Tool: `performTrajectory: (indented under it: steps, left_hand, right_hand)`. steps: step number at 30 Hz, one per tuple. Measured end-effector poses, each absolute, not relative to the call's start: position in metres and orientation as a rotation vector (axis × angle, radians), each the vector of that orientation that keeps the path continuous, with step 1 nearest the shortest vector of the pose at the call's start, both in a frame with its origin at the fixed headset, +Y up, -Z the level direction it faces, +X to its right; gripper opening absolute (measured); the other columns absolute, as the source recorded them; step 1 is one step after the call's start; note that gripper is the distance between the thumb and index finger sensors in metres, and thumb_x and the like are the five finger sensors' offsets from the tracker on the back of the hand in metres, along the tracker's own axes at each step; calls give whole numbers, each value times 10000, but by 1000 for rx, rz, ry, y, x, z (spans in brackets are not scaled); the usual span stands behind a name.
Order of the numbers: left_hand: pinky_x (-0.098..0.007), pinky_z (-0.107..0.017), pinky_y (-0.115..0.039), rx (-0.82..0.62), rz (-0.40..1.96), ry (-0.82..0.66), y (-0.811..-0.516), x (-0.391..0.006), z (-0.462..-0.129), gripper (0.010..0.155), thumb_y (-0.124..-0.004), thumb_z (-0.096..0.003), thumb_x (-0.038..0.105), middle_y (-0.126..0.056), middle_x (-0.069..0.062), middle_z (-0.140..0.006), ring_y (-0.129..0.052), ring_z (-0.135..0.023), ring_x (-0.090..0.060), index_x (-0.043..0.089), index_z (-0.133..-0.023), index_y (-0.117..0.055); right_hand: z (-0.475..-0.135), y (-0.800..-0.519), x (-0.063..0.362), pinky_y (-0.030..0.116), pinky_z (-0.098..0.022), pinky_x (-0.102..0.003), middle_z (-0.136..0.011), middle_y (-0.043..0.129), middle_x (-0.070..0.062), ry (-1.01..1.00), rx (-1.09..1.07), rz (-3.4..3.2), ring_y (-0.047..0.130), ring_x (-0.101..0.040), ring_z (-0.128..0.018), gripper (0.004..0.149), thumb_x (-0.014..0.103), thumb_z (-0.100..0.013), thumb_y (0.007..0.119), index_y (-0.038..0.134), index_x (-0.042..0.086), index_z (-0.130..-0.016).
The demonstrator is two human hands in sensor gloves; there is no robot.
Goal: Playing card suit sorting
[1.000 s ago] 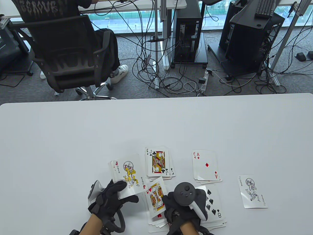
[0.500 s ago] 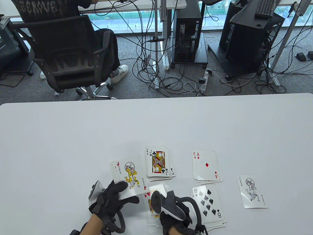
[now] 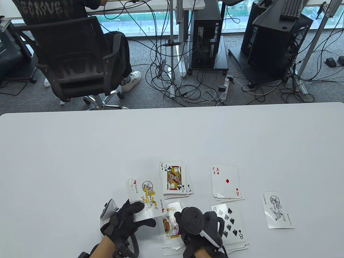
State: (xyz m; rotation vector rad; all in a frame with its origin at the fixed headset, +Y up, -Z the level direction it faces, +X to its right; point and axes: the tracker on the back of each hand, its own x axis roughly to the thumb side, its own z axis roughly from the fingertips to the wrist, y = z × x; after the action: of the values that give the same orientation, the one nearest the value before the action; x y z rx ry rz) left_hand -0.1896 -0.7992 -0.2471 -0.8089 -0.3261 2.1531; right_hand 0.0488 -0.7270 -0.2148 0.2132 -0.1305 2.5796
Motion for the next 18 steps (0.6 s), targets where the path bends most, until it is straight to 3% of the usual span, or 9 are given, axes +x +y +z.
performTrajectory:
  steps: [5, 11, 14, 18]
  left_hand:
    - [-426, -583, -810, -841, 2132, -363, -797, -183, -244, 502, -642, -612, 368, -562, 41, -1126, -713, -1000, -294, 345, -1069, -434]
    - [-435, -588, -805, -871, 2123, -384, -798, -177, -242, 506, -645, -612, 363, -555, 37, -1130, -704, -1003, -303, 343, -1071, -432]
    - [-436, -588, -805, -885, 2116, -403, -797, -174, -241, 507, -647, -611, 362, -554, 37, -1130, -705, -1003, -304, 343, -1071, -433]
    - [-440, -592, -801, -895, 2109, -424, -795, -171, -240, 507, -648, -611, 362, -554, 37, -1131, -706, -1001, -303, 345, -1070, -434]
  right_hand:
    - [-209, -723, 41, 862, -315, -471, -444, 934, -83, -283, 335, 2446, 997, -274, -363, 543, 338, -553, 583, 674, -130, -813]
    - [-209, -730, 31, 813, -414, -519, -657, 827, -151, -235, 407, 2431, 918, -366, -545, 839, 525, -495, 649, 442, -174, -911]
    - [-209, -731, 29, 824, -411, -495, -637, 820, -110, -253, 397, 2426, 926, -330, -535, 851, 537, -464, 694, 443, -151, -896]
    - [-208, -731, 30, 863, -364, -430, -524, 858, -35, -327, 390, 2334, 966, -228, -443, 702, 450, -450, 752, 547, -96, -840]
